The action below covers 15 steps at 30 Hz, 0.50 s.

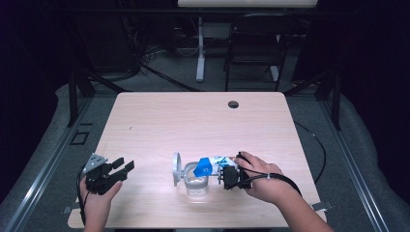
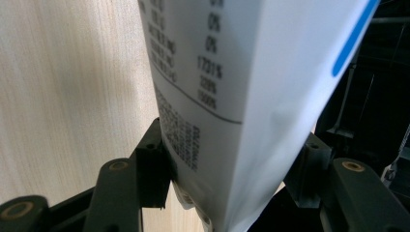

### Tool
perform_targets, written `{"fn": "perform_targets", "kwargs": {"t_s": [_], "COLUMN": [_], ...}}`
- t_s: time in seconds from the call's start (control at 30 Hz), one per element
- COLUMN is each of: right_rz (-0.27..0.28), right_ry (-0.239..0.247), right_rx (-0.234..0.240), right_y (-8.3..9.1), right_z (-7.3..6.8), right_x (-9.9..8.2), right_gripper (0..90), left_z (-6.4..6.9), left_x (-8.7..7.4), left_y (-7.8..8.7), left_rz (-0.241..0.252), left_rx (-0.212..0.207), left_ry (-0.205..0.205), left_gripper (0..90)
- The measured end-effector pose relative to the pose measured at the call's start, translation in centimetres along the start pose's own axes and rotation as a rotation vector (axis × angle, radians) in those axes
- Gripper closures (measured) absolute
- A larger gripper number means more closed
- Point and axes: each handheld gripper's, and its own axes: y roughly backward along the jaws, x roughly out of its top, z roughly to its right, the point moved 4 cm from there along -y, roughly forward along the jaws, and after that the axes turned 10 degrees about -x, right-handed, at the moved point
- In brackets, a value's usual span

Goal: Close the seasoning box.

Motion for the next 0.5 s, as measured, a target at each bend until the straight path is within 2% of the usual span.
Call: {"fn": "perform_targets", "kwargs": {"t_s": [0.5], "right_rz": [-0.010], "right_ry": [0.044], "right_rx": [-0.021], "right_y": [0.31], "right_z": [0.30], "right_x": [0.20], "right_gripper": [44.3], "left_z": [-0.06], "left_x": [-0.02], "left_y": [0.03], "left_rz": [0.000], "left_rx": [-0.001], "left_ry": [0.004], "left_gripper": [51.8]}}
